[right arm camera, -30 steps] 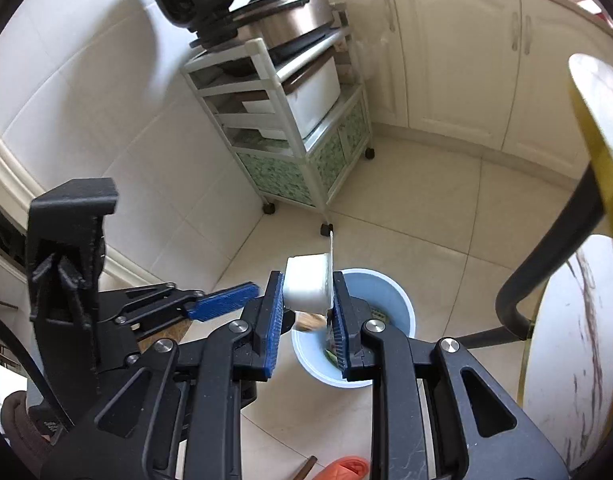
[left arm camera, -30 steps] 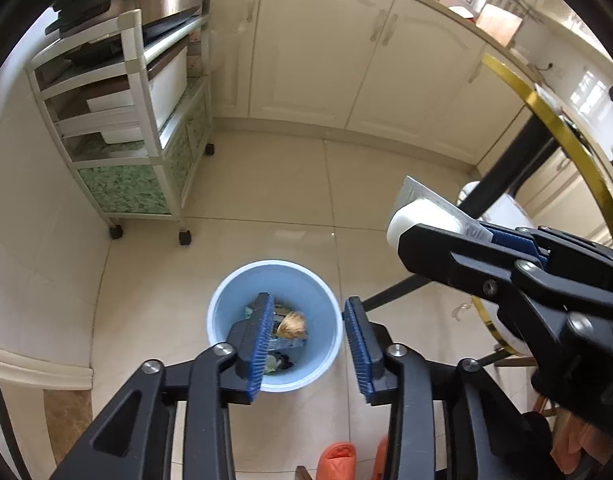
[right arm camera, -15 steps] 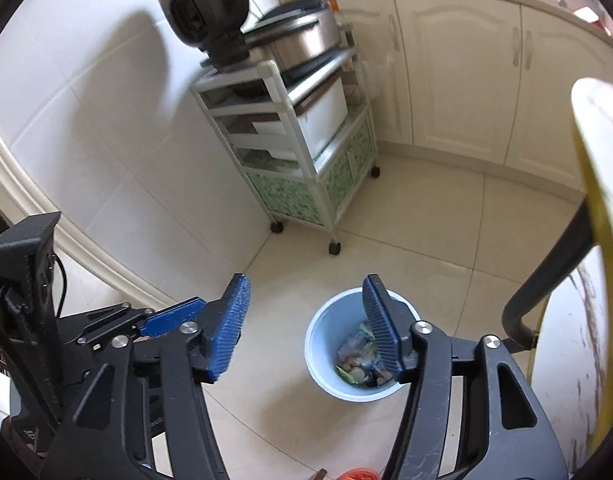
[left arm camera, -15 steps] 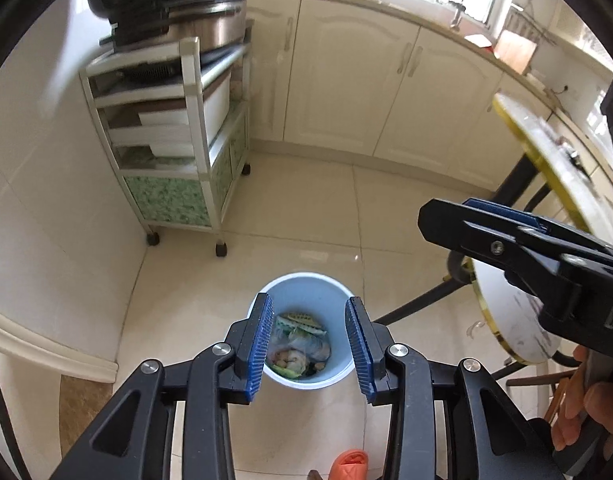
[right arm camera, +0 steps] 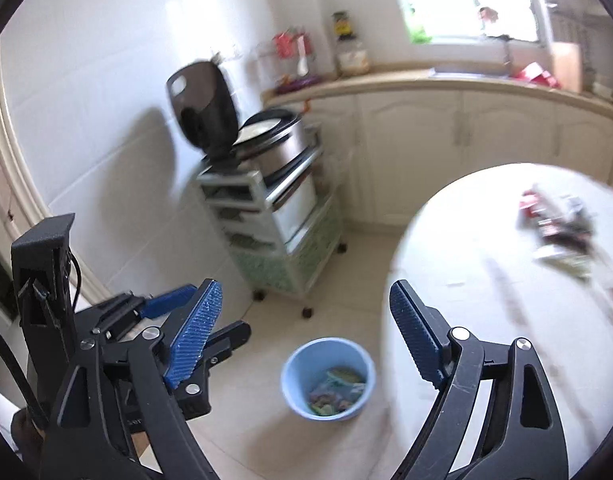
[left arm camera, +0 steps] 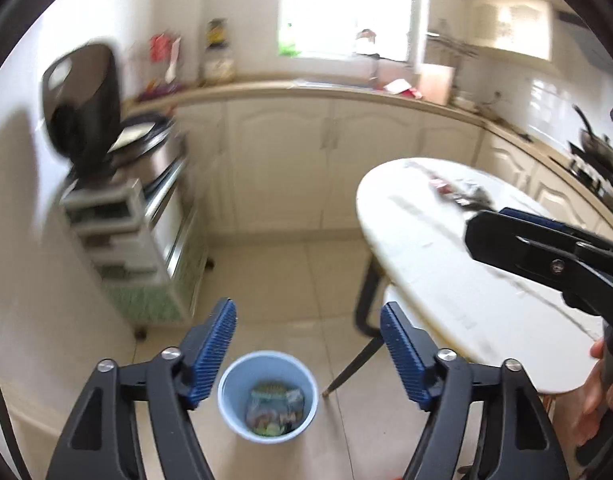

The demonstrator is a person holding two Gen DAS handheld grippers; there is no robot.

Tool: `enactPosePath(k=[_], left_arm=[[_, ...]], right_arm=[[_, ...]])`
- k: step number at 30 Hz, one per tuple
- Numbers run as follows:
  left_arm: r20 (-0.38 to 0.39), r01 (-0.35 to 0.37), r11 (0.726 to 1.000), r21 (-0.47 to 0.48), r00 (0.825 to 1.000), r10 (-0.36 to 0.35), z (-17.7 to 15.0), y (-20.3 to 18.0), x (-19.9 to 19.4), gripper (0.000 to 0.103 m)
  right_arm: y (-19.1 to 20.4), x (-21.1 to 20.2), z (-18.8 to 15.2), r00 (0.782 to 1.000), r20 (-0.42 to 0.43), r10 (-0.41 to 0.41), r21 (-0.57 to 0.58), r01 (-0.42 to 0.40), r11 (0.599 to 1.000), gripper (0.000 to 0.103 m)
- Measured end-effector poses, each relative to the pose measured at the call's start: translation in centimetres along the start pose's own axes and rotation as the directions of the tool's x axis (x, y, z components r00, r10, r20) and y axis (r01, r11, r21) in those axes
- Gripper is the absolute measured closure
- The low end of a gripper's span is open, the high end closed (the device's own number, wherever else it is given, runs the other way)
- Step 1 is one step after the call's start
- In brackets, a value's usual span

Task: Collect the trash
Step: 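Move both tools back toward the table, then grasp the black snack wrapper with the right gripper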

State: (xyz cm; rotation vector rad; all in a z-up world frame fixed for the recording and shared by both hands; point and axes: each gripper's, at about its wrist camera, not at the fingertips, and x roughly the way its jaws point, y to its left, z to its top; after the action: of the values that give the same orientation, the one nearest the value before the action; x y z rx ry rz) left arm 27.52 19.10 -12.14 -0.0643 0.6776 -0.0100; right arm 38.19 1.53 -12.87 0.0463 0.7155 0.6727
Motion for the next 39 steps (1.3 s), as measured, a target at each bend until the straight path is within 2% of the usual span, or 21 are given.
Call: enactPosePath(k=[3,7,9,13,19,20,23,25,29,34,35,37,38,39], left_arm=[[0.006,0.045,0.997,0.059,0.999,-0.046,1.7,-4.7,0.9,0.024],[-0.014,0.074,0.985,0.156,0.997,-0.073,3.8,-10.5,4.1,0.024],[-0.039,0.107,0.979,0.172,0.994,-0.102,4.9,-12.9,6.0,0.024],[-0.084,0.146,0.975,0.17,0.987,-0.133,7.0,-15.6,9.8,0.024],[-0.14,0.149,0.975,0.166,0.982,-0.126,9.0,-17.3,15.1,0.024],[-0.142,0.147,0.975,0.168,0.982,-0.124,9.5,-17.4,15.8,0.024],[-0.15,0.133,0.974,0.186,0.983,-0.105,10.9,-16.5,18.5,0.024],[-0.153,0.136,0.973,0.189,0.982,-0.107,11.0,-16.3,19.3,0.024],[-0.164,0.149,0.969,0.2,0.98,-0.116,11.7,-16.5,21.8,0.024],[-0.179,0.172,0.961,0.217,0.975,-0.134,11.1,-16.2,22.8,0.024],[-0.184,0.175,0.961,0.214,0.973,-0.137,11.1,-16.3,23.0,0.024],[-0.186,0.181,0.96,0.214,0.972,-0.142,10.9,-16.2,22.7,0.024],[-0.187,0.185,0.958,0.218,0.972,-0.145,10.9,-16.3,22.8,0.024],[-0.187,0.188,0.957,0.221,0.971,-0.148,10.8,-16.3,22.5,0.024]], right_arm=[[-4.2,-3.4,0.7,0.997,0.024,-0.069,0.015,0.069,0.998,0.009],[-10.6,-5.9,1.8,0.983,0.008,-0.181,0.018,0.181,0.983,0.008],[-13.6,-5.7,2.5,0.973,-0.031,-0.23,0.004,0.23,0.973,0.008],[-18.6,-2.7,3.5,0.955,-0.13,-0.265,-0.085,0.256,0.963,0.008],[-23.0,3.6,3.9,0.947,-0.229,-0.224,-0.154,0.192,0.969,0.016],[-23.4,4.7,3.9,0.946,-0.243,-0.214,-0.157,0.179,0.971,0.021],[-24.3,7.6,3.7,0.94,-0.281,-0.195,-0.175,0.15,0.973,0.027],[-24.9,9.2,3.7,0.936,-0.3,-0.185,-0.176,0.136,0.975,0.028],[-25.8,10.9,3.7,0.928,-0.325,-0.183,-0.186,0.127,0.974,0.035],[-26.5,11.5,3.7,0.928,-0.334,-0.162,-0.206,0.095,0.974,0.038],[-26.5,11.5,3.7,0.929,-0.333,-0.162,-0.204,0.097,0.974,0.04],[-26.4,11.5,3.8,0.928,-0.328,-0.175,-0.207,0.11,0.972,0.051],[-26.5,11.3,3.8,0.93,-0.323,-0.178,-0.207,0.114,0.972,0.07],[-26.7,11.0,3.8,0.928,-0.327,-0.177,-0.197,0.116,0.974,0.082]])
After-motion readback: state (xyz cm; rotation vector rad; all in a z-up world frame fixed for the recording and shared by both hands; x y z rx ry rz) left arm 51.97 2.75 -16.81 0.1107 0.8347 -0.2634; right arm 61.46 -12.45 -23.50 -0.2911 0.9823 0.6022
